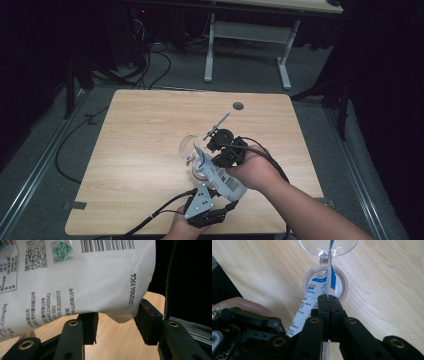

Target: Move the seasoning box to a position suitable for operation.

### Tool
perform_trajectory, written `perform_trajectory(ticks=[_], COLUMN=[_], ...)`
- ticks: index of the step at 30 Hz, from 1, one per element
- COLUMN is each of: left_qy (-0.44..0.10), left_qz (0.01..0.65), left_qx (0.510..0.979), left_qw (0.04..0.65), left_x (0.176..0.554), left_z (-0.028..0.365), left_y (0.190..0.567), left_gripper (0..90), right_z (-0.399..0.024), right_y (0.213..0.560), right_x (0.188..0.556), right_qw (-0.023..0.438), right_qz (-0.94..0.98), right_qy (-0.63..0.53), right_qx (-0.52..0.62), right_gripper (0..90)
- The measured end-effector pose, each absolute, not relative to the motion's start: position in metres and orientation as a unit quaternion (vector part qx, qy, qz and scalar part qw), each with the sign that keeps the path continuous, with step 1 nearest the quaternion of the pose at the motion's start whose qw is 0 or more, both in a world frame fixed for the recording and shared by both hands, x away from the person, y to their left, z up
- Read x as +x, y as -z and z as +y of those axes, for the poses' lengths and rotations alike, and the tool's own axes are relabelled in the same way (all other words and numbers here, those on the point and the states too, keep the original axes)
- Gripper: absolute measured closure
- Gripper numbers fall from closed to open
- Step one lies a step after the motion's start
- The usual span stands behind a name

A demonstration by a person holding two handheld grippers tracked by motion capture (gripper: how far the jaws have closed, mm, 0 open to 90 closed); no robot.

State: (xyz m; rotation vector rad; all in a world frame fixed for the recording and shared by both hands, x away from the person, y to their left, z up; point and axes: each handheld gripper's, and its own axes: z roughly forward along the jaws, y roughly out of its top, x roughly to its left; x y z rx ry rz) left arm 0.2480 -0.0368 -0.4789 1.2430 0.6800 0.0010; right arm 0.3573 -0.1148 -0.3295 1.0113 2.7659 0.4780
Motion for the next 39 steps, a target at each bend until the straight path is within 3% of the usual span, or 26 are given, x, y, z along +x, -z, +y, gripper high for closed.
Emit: perform_trajectory(ticks=[39], left_qy=[0.010], left_qz=[0.328], left_qx=[0.576], left_qw=[0.749], left_x=[0.249], left_z=[-0.029], left_y=[0.493], left_gripper=[55.9], right_z=[-0.117], right_y=[0.329], right_x=[0.355], right_qw=[0.069], right_qz=[0.922], right_qy=[-0.153], right_qx=[0.349], right_gripper=[89.9])
